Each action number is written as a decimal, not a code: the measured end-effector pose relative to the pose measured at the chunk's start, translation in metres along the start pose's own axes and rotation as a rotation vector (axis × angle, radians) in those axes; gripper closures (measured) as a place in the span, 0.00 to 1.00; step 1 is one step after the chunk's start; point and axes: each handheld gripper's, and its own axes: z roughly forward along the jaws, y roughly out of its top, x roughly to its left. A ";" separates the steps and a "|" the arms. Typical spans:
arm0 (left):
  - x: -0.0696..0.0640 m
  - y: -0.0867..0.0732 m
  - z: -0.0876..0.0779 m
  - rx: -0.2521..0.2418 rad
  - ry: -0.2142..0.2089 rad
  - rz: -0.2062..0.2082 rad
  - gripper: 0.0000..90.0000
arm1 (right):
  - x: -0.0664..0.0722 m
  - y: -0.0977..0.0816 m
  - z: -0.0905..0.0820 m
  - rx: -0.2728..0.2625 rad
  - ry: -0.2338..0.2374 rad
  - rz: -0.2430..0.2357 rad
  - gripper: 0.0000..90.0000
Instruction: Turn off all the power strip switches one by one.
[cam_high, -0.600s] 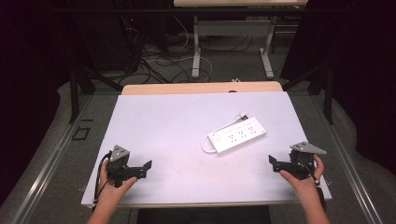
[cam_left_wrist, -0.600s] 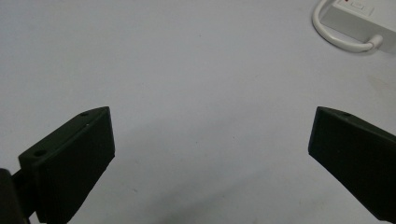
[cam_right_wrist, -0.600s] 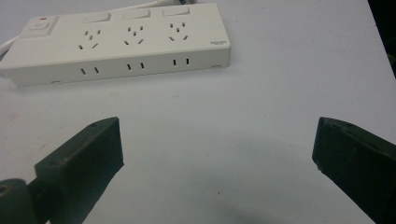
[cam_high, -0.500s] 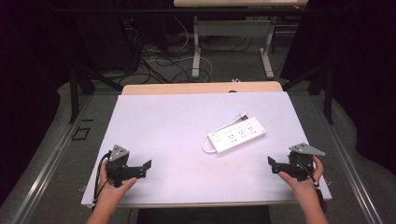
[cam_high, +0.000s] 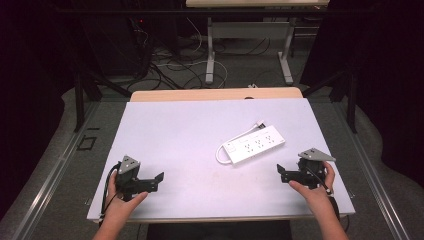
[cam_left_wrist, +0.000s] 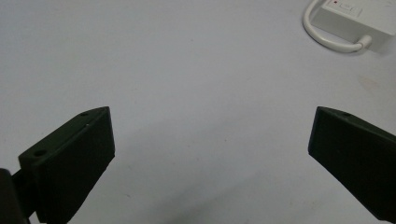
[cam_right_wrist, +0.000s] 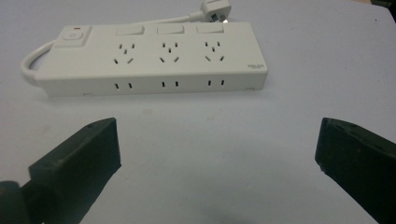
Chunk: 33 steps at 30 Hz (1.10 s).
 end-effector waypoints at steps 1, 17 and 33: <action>0.001 0.000 0.000 0.000 0.002 0.008 0.00 | 0.001 0.003 0.000 0.000 0.004 0.011 0.01; 0.001 -0.002 0.000 -0.002 0.023 -0.008 0.01 | 0.028 0.042 0.018 0.077 0.090 -0.109 0.14; 0.001 -0.002 -0.001 0.006 0.015 -0.004 0.01 | 0.055 0.075 0.036 0.106 0.152 -0.181 0.20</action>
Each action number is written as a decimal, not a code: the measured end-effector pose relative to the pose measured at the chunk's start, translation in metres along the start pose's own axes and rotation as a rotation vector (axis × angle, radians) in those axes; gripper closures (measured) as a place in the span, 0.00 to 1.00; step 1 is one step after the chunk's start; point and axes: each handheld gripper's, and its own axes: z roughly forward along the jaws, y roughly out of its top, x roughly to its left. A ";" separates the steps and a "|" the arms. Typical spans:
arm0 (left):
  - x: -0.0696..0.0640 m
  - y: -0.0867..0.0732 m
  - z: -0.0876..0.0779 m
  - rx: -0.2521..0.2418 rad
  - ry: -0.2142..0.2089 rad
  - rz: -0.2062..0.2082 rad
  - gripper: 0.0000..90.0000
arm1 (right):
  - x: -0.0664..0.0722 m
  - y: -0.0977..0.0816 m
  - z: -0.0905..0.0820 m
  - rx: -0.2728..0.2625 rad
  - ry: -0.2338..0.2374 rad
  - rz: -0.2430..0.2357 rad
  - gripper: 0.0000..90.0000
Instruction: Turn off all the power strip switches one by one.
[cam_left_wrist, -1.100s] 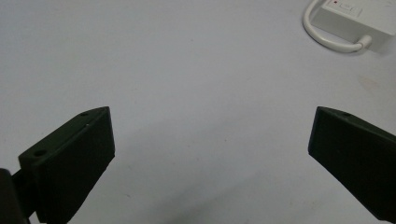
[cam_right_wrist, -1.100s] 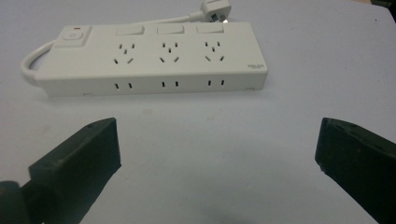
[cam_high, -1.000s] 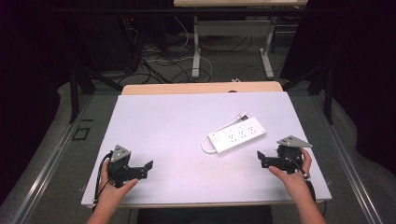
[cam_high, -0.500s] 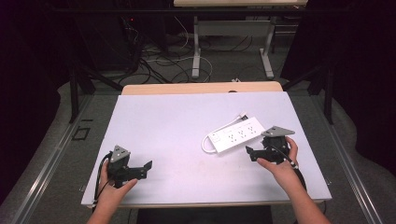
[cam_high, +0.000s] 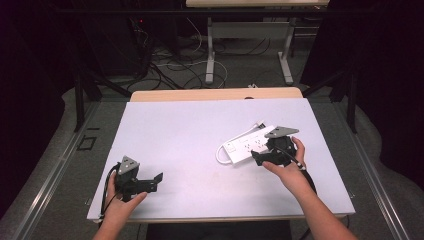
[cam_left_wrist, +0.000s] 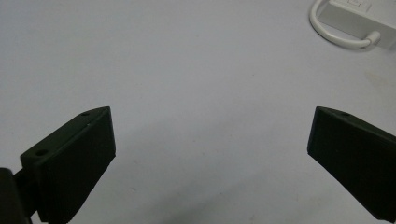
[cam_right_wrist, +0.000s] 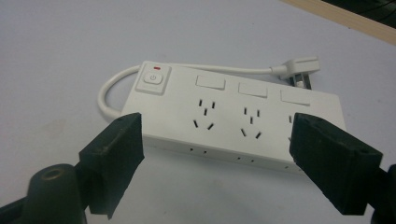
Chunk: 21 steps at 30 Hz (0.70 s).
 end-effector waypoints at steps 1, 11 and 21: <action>0.000 0.000 0.000 0.000 0.000 0.000 0.01 | 0.001 0.002 0.002 -0.003 0.003 -0.011 0.20; 0.000 0.000 0.000 0.007 -0.002 0.008 0.01 | 0.006 0.018 0.012 0.027 0.023 -0.046 0.29; 0.000 0.000 0.000 0.006 -0.003 0.008 0.01 | 0.012 0.031 0.022 0.034 0.039 -0.091 0.35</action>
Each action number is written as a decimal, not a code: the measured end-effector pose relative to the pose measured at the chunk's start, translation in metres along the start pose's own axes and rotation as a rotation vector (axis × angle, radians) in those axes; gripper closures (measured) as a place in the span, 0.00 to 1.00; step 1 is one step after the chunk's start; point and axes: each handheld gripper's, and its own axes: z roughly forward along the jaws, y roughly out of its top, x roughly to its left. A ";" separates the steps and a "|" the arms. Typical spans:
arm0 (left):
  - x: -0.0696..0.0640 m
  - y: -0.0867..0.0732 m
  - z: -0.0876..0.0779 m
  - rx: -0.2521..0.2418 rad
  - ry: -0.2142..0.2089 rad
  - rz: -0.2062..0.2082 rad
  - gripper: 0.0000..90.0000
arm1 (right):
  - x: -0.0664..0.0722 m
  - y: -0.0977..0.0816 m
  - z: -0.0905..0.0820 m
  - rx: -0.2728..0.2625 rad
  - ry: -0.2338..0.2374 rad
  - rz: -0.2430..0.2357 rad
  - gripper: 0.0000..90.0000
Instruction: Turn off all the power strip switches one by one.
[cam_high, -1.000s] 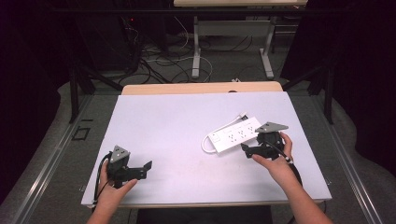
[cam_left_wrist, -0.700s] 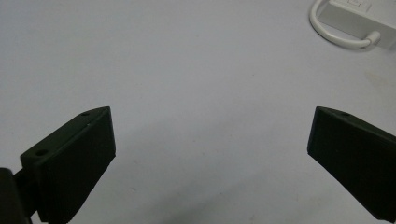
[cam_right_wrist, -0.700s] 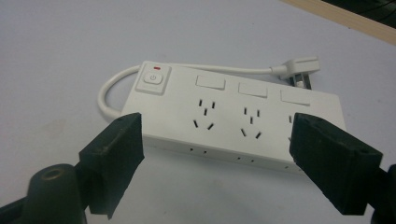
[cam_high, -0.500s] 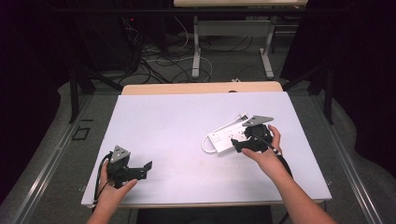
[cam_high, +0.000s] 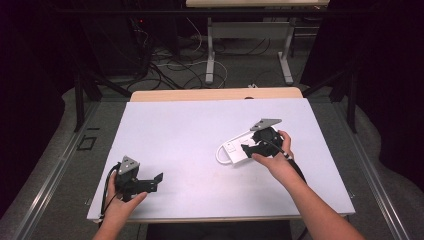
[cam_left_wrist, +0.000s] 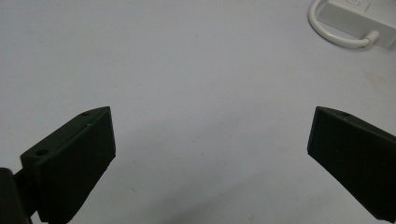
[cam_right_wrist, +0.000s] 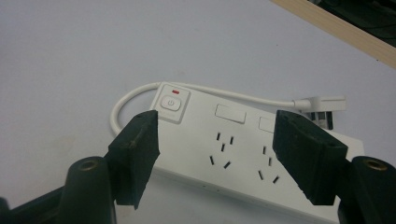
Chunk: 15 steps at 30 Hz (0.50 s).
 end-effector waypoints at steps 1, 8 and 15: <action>0.000 0.000 0.000 -0.002 0.001 -0.004 0.01 | 0.000 0.001 0.001 0.000 0.000 -0.008 0.36; 0.000 0.000 0.000 0.001 0.002 0.005 0.01 | -0.002 0.008 0.008 0.003 0.009 -0.012 0.41; 0.001 0.000 0.000 0.002 0.001 0.011 0.01 | -0.005 0.015 0.013 -0.002 0.016 0.008 0.50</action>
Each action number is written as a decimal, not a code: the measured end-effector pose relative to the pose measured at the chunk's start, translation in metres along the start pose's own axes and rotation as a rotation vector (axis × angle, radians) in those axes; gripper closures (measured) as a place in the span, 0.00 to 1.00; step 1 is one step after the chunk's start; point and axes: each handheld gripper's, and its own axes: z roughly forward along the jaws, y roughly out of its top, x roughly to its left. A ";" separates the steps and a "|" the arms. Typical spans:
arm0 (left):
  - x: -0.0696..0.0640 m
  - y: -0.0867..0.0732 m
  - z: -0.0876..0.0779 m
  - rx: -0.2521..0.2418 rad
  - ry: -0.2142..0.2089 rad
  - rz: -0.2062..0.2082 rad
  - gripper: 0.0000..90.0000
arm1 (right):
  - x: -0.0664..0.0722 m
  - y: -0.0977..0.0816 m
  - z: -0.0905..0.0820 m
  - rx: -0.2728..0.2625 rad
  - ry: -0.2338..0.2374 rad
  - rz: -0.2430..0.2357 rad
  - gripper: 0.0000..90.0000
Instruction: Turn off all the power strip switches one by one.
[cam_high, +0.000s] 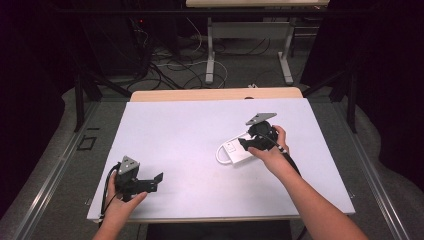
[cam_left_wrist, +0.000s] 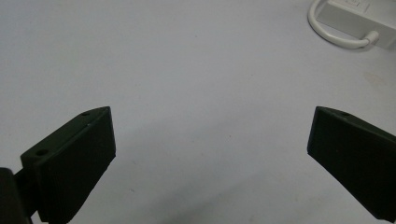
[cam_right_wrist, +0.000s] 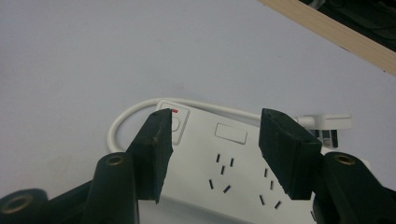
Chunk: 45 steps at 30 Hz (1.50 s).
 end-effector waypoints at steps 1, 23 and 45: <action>0.000 0.000 0.000 0.001 -0.001 0.000 0.01 | -0.001 0.001 0.000 0.010 0.002 0.000 0.51; -0.001 -0.001 0.002 -0.013 0.000 -0.015 0.01 | -0.001 0.019 0.027 0.047 0.031 0.010 0.69; 0.001 0.000 0.002 0.000 -0.006 -0.003 0.01 | -0.001 0.019 0.055 0.140 0.062 0.037 0.87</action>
